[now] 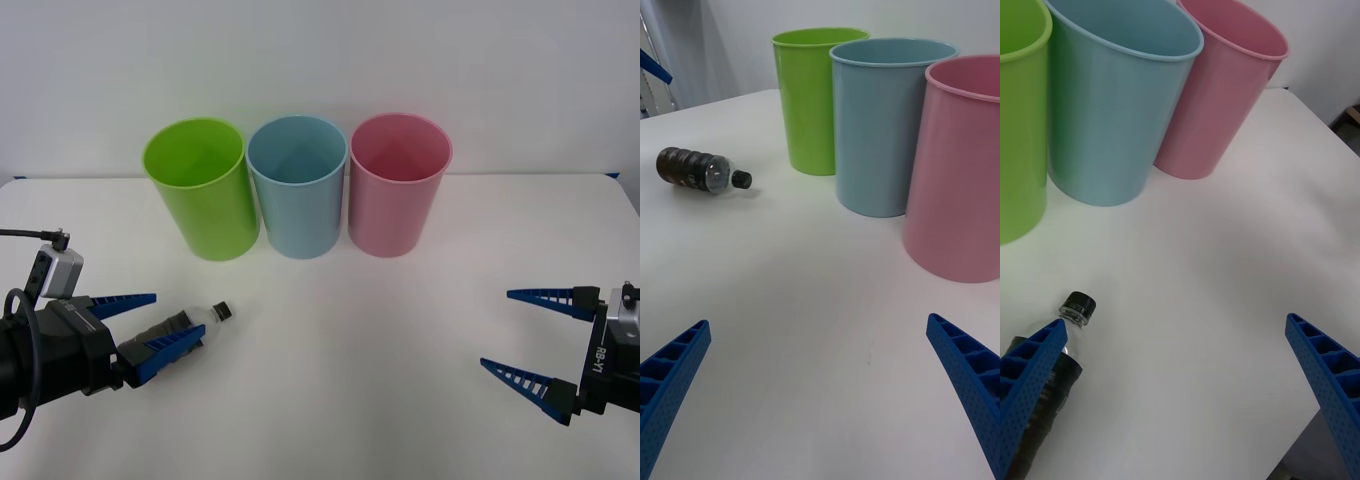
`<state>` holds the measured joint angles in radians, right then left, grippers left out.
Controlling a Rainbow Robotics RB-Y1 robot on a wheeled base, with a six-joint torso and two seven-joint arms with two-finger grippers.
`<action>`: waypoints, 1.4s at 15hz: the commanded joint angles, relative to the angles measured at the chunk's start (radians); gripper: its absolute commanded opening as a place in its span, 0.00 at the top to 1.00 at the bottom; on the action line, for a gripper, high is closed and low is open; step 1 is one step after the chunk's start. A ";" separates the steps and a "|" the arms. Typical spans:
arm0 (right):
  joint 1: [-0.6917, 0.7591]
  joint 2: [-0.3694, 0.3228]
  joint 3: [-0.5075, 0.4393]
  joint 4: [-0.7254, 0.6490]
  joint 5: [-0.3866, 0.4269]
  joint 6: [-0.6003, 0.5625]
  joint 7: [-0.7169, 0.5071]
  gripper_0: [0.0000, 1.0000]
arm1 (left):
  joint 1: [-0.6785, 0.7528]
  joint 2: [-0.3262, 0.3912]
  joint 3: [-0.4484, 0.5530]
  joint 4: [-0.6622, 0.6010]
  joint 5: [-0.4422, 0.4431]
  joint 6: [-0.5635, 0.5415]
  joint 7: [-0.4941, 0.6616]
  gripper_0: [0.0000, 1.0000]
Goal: Put cans in the blue bin and PET bottles in the pink bin and trash in the green bin.
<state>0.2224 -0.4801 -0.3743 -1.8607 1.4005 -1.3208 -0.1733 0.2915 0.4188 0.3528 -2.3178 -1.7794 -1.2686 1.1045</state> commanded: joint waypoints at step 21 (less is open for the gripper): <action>0.000 0.000 0.000 0.000 0.000 0.000 0.000 0.00 | 0.000 0.000 0.000 0.000 0.000 0.000 0.000 0.00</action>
<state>0.2224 -0.4801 -0.3743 -1.8607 1.4005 -1.3208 -0.1733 0.2915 0.4188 0.3528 -2.3178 -1.7794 -1.2686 1.1045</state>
